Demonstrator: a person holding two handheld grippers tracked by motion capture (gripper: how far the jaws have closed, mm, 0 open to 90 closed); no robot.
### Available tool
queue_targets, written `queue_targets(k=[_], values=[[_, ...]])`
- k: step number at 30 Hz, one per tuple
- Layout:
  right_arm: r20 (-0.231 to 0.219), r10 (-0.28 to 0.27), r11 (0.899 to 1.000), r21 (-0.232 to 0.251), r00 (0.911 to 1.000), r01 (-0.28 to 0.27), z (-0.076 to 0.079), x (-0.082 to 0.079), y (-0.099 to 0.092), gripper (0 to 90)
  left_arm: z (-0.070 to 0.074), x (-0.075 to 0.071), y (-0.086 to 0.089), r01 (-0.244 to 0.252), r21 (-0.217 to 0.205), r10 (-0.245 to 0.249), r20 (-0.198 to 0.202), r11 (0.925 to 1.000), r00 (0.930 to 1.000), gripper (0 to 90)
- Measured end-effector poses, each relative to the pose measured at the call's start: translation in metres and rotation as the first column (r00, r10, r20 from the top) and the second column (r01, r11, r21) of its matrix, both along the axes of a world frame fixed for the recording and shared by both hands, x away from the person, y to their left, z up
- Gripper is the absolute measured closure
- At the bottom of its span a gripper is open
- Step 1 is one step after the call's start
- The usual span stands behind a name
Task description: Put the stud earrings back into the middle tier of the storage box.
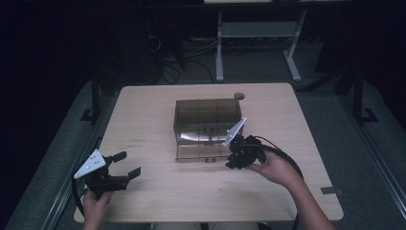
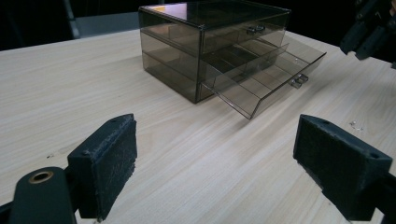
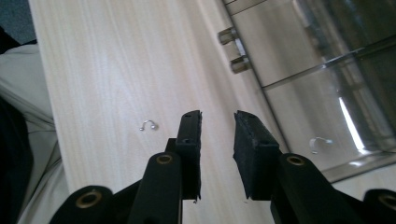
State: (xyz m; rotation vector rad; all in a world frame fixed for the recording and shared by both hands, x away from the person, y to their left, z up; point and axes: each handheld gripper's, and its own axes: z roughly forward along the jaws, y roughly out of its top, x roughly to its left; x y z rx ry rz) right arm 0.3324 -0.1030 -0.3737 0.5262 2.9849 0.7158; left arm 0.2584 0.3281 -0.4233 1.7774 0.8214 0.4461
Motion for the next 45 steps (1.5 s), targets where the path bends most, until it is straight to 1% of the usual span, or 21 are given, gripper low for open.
queue_targets(k=[3,4,7,8,12,13,16,20,21,22,27,31,36,41,45], values=[[-0.005,0.015,1.0,0.003,0.9999,-0.015,-0.004,-0.006,0.003,71.0,0.0,0.0,0.0,-0.003,0.004,0.003,-0.001,1.0,1.0,12.9],[-0.007,0.021,1.0,-0.002,0.9998,-0.021,-0.006,-0.008,0.005,71.0,0.0,0.0,0.0,-0.004,-0.002,0.004,-0.002,1.0,1.0,12.9],[-0.012,0.036,0.999,-0.019,0.9993,-0.036,-0.012,-0.014,0.011,71.0,-0.001,0.001,0.002,-0.006,-0.001,0.006,-0.002,1.0,1.0,12.9],[-0.016,0.045,0.999,-0.027,0.9988,-0.046,-0.017,-0.017,0.015,71.1,-0.001,0.0,0.002,-0.007,-0.003,0.007,-0.003,1.0,1.0,12.9],[-0.024,0.063,0.997,-0.034,0.9978,-0.064,-0.023,-0.022,0.021,71.1,0.0,0.0,0.002,-0.004,0.002,0.004,0.002,1.0,1.0,12.9],[-0.03,0.066,0.997,-0.038,0.9974,-0.067,-0.025,-0.023,0.023,71.0,0.0,0.0,0.001,-0.005,-0.003,0.005,-0.001,1.0,1.0,12.9],[-0.038,0.075,0.996,-0.046,0.9964,-0.077,-0.031,-0.025,0.029,71.1,0.0,0.0,0.002,-0.004,0.006,0.004,-0.002,1.0,1.0,12.9],[-0.051,0.081,0.995,-0.053,0.9954,-0.084,-0.036,-0.027,0.033,71.2,0.0,0.0,0.003,-0.007,-0.001,0.007,-0.002,1.0,1.0,12.9],[-0.056,0.084,0.994,-0.063,0.9949,-0.088,-0.041,-0.028,0.035,71.2,0.0,0.0,0.003,-0.008,-0.002,0.008,-0.003,1.0,1.0,12.9],[-0.056,0.084,0.994,-0.063,0.9949,-0.088,-0.041,-0.028,0.035,71.2,0.0,0.0,0.003,-0.008,-0.003,0.008,-0.002,1.0,1.0,12.9],[-0.075,0.089,0.991,-0.088,0.9932,-0.096,-0.051,-0.03,0.041,71.4,0.0,0.0,0.003,-0.006,-0.002,0.006,-0.002,1.0,1.0,12.9],[-0.072,0.092,0.99,-0.1,0.9932,-0.099,-0.054,-0.031,0.043,71.6,0.0,0.0,0.003,-0.006,0.001,0.006,0.0,1.0,1.0,12.9],[-0.084,0.093,0.987,-0.121,0.9921,-0.102,-0.062,-0.031,0.046,72.8,0.0,0.0,0.004,-0.009,-0.006,0.009,-0.002,0.9999,1.0,12.9],[-0.077,0.103,0.985,-0.133,0.9917,-0.113,-0.064,-0.032,0.048,74.6,0.0,0.0,0.003,-0.008,-0.001,0.008,-0.002,1.0,1.0,12.9],[-0.069,0.111,0.981,-0.149,0.9914,-0.121,-0.065,-0.032,0.05,77.2,0.0,0.0,0.004,-0.009,-0.004,0.009,-0.001,1.0,1.0,12.9]])
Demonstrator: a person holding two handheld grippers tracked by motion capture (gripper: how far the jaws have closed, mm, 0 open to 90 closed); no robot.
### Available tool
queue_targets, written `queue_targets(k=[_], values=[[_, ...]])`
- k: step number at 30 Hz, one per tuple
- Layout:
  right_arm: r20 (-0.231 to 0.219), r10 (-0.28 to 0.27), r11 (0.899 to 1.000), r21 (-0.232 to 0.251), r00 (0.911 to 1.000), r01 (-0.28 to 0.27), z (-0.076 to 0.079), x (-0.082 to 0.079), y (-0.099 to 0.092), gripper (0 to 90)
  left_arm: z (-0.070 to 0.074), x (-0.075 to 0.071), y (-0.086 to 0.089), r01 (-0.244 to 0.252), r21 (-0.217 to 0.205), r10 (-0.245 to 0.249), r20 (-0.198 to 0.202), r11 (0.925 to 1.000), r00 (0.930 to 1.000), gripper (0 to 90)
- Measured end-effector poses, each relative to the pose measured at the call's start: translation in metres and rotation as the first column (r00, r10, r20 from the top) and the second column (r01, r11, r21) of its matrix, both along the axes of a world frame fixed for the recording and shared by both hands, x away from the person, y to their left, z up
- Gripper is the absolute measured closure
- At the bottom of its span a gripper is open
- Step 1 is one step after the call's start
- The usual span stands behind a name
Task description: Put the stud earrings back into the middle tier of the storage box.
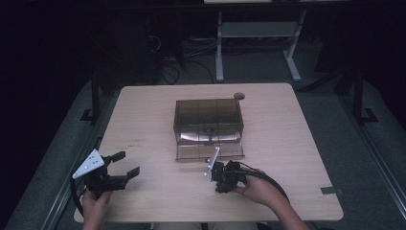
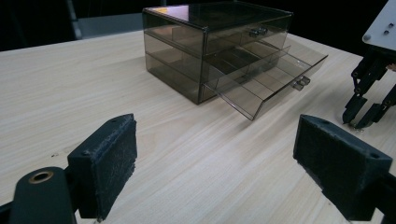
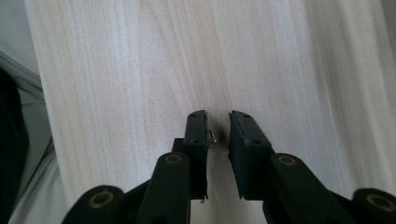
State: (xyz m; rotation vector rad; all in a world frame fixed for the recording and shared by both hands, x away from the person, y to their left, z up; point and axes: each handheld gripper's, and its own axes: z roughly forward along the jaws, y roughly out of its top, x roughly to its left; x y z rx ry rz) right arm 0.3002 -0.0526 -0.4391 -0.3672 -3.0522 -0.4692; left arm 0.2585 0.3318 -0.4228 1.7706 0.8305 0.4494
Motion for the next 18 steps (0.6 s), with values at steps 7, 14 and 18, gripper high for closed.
queue_targets(k=[7,14,18], values=[[0.007,0.005,1.0,-0.017,1.0,-0.005,0.0004,0.0,0.0011,84.6,0.0,0.0001,-0.0004,0.001,0.0,-0.001,0.0,1.0,1.0,12.9],[-0.007,0.01,1.0,-0.002,0.9999,-0.01,-0.0002,0.0014,-0.0002,84.8,0.0002,-0.0001,0.0004,0.0,0.001,0.0,0.001,1.0,1.0,12.9],[-0.006,0.007,1.0,0.01,1.0,-0.007,0.0016,0.0012,-0.0012,84.8,-0.0001,0.0006,0.0003,-0.001,-0.001,0.001,-0.001,1.0,1.0,12.9]])
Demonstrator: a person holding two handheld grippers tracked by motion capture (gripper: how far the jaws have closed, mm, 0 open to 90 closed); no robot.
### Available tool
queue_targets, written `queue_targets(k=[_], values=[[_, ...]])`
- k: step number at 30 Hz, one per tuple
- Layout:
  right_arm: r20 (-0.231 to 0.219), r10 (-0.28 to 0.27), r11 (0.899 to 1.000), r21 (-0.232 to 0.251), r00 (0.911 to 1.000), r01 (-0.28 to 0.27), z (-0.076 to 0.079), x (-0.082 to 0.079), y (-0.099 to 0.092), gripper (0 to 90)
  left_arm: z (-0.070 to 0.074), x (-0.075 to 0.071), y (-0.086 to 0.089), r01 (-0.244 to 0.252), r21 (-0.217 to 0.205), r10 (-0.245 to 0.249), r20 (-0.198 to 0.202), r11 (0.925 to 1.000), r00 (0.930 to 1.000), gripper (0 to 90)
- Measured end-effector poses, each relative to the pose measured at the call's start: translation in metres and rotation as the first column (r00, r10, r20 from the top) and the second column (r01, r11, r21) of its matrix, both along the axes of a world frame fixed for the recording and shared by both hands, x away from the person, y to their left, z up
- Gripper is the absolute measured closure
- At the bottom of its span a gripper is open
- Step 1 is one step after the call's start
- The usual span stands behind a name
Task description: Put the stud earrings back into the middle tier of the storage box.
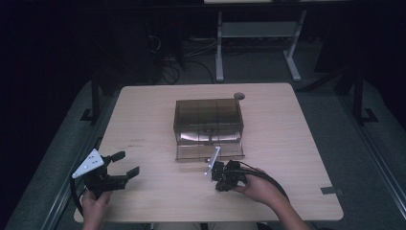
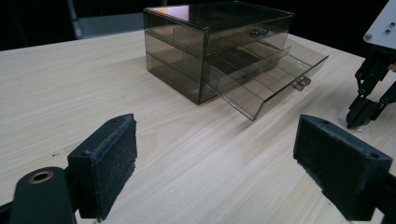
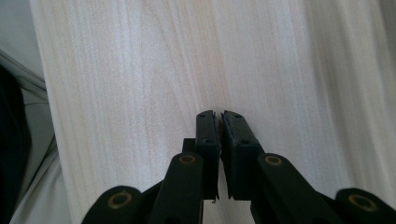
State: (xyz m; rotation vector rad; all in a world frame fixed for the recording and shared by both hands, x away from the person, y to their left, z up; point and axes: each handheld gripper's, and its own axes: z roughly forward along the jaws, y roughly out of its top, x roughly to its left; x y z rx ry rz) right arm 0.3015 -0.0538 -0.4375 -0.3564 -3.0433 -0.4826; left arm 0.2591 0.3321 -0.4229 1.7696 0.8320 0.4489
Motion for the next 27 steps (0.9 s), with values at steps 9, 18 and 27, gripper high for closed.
queue_targets(k=[9,18,27], values=[[0.012,-0.019,0.999,0.048,0.9997,0.018,0.013,0.004,-0.008,84.8,0.0,0.0,0.0,-0.002,-0.003,0.002,0.002,1.0,1.0,12.9],[0.027,-0.049,0.994,0.1,0.9984,0.046,0.029,0.013,-0.021,84.8,0.0,0.001,-0.001,0.001,0.002,-0.001,0.001,1.0,1.0,12.9],[0.031,-0.068,0.989,0.132,0.9972,0.063,0.044,0.026,-0.03,84.8,0.0,0.002,-0.001,-0.004,-0.006,0.004,-0.003,1.0,1.0,12.9]])
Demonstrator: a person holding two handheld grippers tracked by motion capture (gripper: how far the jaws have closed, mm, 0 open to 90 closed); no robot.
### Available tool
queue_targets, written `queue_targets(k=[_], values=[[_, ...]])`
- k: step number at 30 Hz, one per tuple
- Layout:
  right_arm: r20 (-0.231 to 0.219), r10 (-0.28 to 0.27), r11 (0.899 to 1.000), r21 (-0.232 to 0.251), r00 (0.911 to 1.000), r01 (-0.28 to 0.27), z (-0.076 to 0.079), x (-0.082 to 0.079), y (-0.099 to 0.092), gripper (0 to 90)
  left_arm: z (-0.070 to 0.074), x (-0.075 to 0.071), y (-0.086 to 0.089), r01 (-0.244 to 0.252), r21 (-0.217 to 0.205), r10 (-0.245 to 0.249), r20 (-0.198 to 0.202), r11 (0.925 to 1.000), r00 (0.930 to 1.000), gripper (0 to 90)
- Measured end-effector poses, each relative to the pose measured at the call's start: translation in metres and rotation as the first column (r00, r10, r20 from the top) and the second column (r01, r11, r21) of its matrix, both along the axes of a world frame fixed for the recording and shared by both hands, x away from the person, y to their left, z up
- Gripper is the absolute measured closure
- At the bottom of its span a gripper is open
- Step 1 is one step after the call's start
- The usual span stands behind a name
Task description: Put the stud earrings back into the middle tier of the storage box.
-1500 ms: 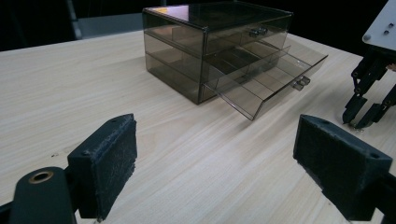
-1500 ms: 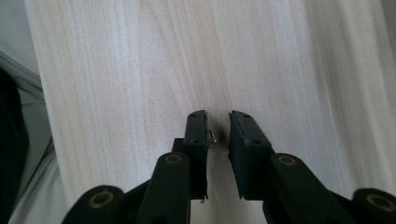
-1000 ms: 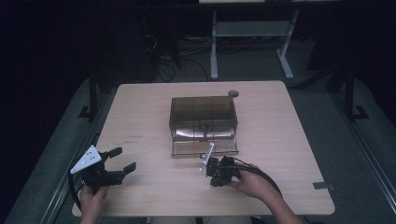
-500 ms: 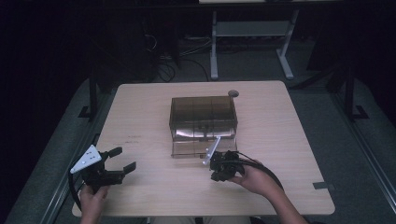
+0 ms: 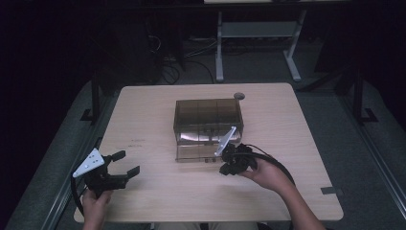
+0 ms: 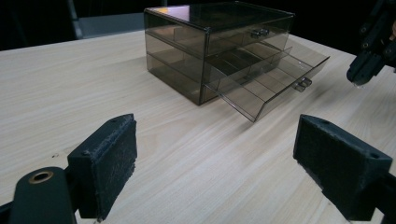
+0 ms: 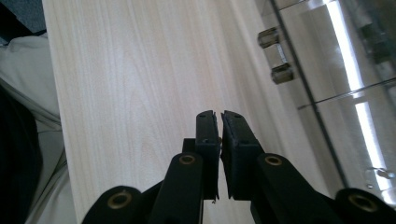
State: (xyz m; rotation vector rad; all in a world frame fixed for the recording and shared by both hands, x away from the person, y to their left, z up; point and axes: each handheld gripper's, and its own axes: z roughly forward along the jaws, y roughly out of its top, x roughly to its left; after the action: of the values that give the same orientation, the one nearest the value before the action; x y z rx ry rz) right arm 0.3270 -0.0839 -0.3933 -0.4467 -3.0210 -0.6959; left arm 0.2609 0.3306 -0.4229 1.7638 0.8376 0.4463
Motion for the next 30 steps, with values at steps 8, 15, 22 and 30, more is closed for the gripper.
queue_targets(k=[8,15,22,30], values=[[0.006,-0.019,1.0,0.006,0.9998,0.019,0.007,0.014,-0.007,84.8,0.0,0.0,-0.001,0.003,0.005,-0.003,-0.001,1.0,1.0,12.9],[0.002,-0.03,1.0,0.008,0.9996,0.03,0.011,0.025,-0.009,84.9,0.0,0.0,-0.001,0.002,0.001,-0.002,0.002,1.0,1.0,12.9],[0.012,-0.042,0.999,0.003,0.9991,0.042,0.017,0.036,-0.011,84.8,-0.001,0.0,0.0,0.003,0.003,-0.003,-0.003,1.0,1.0,12.9],[0.01,-0.047,0.999,-0.008,0.9988,0.047,0.017,0.045,-0.008,84.9,-0.001,0.0,0.001,0.001,-0.003,-0.001,-0.002,1.0,1.0,12.9]])
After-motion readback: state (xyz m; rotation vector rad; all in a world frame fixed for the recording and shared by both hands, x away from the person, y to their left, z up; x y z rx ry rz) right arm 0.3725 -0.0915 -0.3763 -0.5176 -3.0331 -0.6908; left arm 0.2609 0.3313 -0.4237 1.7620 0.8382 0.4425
